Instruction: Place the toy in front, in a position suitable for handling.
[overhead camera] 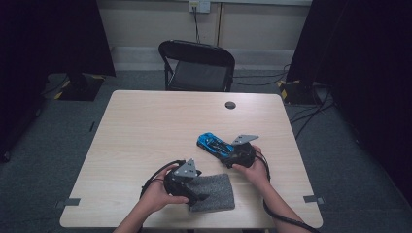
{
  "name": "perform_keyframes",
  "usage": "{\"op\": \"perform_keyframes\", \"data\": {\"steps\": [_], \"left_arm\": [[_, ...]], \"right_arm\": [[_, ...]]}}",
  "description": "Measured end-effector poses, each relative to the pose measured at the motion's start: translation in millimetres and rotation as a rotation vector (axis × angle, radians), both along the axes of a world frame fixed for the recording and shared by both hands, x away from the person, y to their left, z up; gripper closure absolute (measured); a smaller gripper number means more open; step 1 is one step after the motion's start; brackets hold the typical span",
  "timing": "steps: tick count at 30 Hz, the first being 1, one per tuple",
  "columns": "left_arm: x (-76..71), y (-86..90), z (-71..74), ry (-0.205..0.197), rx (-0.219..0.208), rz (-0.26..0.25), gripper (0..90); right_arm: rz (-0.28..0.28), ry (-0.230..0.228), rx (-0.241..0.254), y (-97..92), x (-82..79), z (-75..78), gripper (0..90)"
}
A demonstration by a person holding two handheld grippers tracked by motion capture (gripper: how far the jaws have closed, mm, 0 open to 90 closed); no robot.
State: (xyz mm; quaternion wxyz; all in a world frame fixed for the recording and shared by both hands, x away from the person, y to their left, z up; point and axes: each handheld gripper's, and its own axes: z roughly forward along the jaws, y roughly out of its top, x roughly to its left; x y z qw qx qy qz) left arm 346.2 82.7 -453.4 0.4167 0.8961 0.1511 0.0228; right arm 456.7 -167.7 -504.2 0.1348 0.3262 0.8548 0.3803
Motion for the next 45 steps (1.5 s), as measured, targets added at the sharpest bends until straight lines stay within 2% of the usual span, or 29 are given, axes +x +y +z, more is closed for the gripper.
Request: {"op": "perform_keyframes", "data": {"steps": [2,5,10,12,13,14,16,17,19,21,24,27,30,33,35,36,37,40,43,45], "left_arm": [[1.4,-6.9,-4.4,0.009,0.017,-0.011,17.1],[2.4,-16.2,-9.6,0.020,0.010,-0.033,22.4],[1.2,-27.1,-19.4,0.023,0.030,-0.050,29.3],[0.7,-30.3,-23.9,0.014,0.066,-0.053,31.8],[0.9,-31.7,-27.8,-0.004,0.099,-0.059,34.8],[0.9,-31.7,-27.8,-0.004,0.099,-0.059,35.6],[-1.2,-34.0,-32.4,-0.044,0.119,-0.073,36.3],[-1.2,-34.0,-32.4,-0.044,0.119,-0.073,36.4],[-4.5,-36.2,-33.5,-0.069,0.130,-0.071,36.5],[-2.8,-36.9,-31.6,-0.062,0.158,-0.081,37.8],[-2.0,-36.6,-32.6,-0.038,0.141,-0.063,38.8],[-0.7,-33.5,-33.2,-0.034,0.125,-0.053,46.0],[-1.3,-31.9,-34.0,-0.035,0.114,-0.049,48.2],[-2.7,-31.7,-33.0,-0.033,0.120,-0.052,54.3],[-3.6,-31.6,-32.8,-0.033,0.119,-0.049,55.0],[-2.4,-29.9,-32.1,-0.040,0.135,-0.067,55.9],[-3.8,-29.5,-33.8,-0.024,0.103,-0.043,57.6],[-4.3,-26.6,-34.9,-0.021,0.086,-0.034,62.1],[-6.2,-26.3,-34.3,-0.028,0.093,-0.031,68.8],[-7.3,-26.8,-32.9,0.001,0.098,0.004,70.8]], "right_arm": [[0.000,0.000,0.000,0.0,0.0,0.0,24.2],[0.000,0.000,0.000,0.0,0.0,0.0,24.2],[0.000,0.000,0.000,0.0,0.0,0.0,24.2],[0.000,0.000,0.000,0.0,0.0,0.0,24.2],[0.001,0.000,0.000,0.0,0.1,0.0,24.2],[0.001,0.000,0.000,0.0,0.1,0.0,24.2],[0.001,0.000,0.000,0.0,0.1,0.0,24.2],[0.002,0.001,0.000,-0.1,0.2,0.0,24.2],[0.002,0.000,0.000,-0.1,0.1,0.0,24.2],[0.002,0.000,0.000,-0.1,0.1,0.0,24.2],[0.002,0.000,-0.001,-0.1,0.1,0.0,24.2],[0.002,0.001,0.000,-0.1,0.2,0.0,24.2],[0.003,0.001,0.000,-0.1,0.3,0.0,24.2],[0.004,0.000,0.000,-0.1,0.3,0.0,24.2],[0.003,0.000,0.000,-0.1,0.3,0.0,24.2],[0.003,0.000,-0.001,-0.1,0.2,0.0,24.2],[0.003,0.000,-0.001,-0.1,0.3,0.0,24.2],[0.003,0.000,-0.001,-0.1,0.2,0.0,24.2],[0.003,0.001,0.000,-0.1,0.3,0.0,24.1],[0.003,0.000,-0.001,-0.1,0.3,0.0,24.1]]}}
